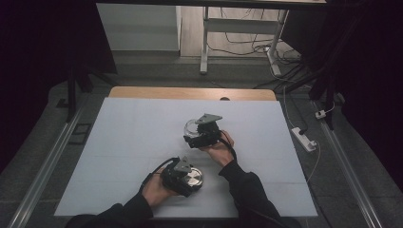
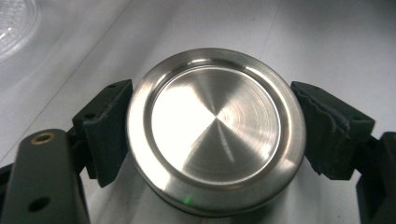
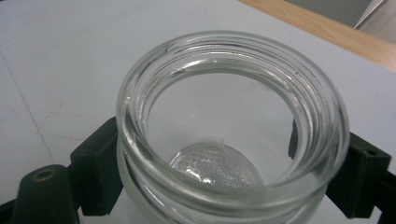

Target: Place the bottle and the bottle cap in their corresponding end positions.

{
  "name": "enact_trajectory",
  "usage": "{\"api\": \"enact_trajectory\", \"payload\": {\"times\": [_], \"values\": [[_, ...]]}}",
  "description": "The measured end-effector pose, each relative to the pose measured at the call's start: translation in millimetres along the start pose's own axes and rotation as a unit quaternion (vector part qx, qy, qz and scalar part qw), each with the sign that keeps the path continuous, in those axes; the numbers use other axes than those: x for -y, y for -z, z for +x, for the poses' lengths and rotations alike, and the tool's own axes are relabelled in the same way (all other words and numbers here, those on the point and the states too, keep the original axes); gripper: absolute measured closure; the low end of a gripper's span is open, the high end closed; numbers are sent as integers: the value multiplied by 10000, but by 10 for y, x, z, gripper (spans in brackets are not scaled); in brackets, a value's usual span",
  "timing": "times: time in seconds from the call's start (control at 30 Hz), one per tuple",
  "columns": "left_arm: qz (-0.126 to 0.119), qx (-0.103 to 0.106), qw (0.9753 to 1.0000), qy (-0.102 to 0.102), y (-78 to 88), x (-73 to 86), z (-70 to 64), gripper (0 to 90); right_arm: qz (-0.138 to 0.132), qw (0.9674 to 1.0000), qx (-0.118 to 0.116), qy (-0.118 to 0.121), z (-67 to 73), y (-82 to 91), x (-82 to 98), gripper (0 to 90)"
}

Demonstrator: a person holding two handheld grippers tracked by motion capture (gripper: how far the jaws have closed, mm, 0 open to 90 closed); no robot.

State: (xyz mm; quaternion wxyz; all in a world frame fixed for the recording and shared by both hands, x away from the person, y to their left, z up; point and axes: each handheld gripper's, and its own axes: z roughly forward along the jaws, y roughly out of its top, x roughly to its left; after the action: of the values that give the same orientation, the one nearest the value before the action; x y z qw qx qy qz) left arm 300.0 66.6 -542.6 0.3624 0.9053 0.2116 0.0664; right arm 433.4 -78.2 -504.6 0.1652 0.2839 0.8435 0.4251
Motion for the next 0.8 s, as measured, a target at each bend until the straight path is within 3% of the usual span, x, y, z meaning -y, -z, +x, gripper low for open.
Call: {"api": "enact_trajectory", "payload": {"times": [0.3,0.6,0.8], "values": [[21,35,10000,2,0,0,7,184,96,9999,-14,-34,3,-2,-9,139],[64,130,9999,-22,0,0,9,118,257,9994,-201,-68,-3,-27,2,34],[10,122,9998,144,31,16,35,83,177,9995,-235,-63,-6,35,-14,13]]}}
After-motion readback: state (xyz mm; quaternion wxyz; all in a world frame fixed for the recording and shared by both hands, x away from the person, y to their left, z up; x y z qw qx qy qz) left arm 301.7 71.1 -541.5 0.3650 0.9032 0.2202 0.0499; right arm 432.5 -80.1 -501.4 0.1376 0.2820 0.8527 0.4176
